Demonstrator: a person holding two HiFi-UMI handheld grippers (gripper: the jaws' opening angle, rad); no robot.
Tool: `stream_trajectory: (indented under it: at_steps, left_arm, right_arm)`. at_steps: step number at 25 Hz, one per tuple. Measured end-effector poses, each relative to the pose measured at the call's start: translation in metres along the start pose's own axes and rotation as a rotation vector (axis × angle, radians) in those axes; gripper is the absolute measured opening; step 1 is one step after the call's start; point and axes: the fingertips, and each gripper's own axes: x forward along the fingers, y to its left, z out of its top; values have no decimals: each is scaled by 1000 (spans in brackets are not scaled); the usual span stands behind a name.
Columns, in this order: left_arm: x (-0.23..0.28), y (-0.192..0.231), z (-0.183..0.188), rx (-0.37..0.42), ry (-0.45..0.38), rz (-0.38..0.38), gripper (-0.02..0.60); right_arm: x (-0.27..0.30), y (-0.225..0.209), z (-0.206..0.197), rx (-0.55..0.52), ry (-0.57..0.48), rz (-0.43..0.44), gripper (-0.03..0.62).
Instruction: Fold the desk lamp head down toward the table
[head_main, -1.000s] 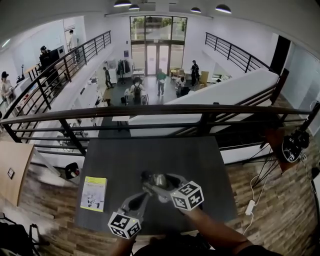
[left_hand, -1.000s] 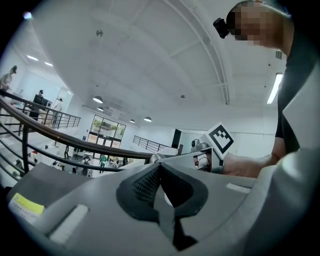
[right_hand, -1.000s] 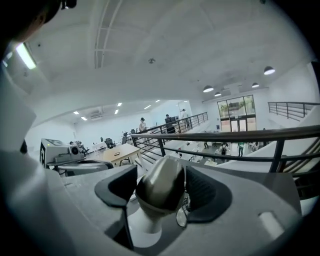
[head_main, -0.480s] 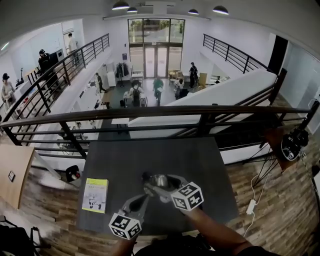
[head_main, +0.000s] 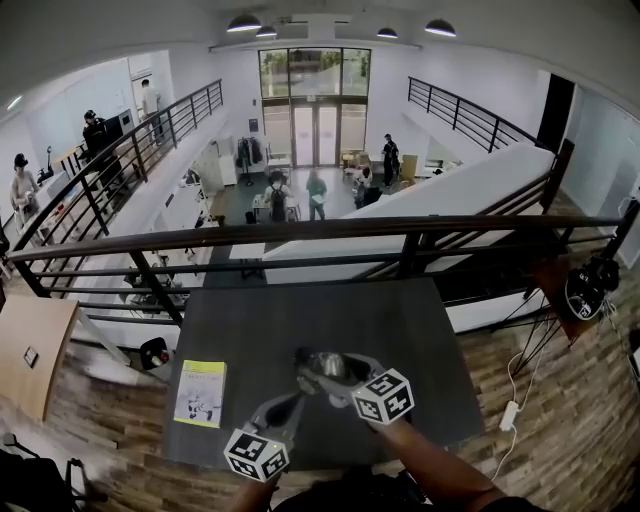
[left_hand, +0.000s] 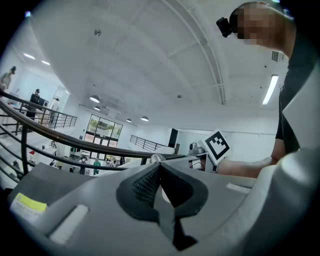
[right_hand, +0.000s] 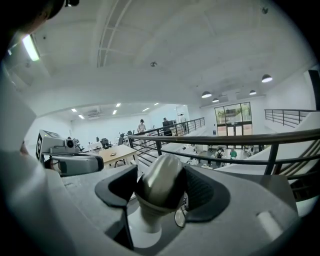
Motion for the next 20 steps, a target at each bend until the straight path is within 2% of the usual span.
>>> stream_trajectory:
  at_steps: [20]
  left_arm:
    - [-21,-13,-5,7,-1,-17,2]
  right_arm:
    - [-11,13,-18,-50,-15,-36,290]
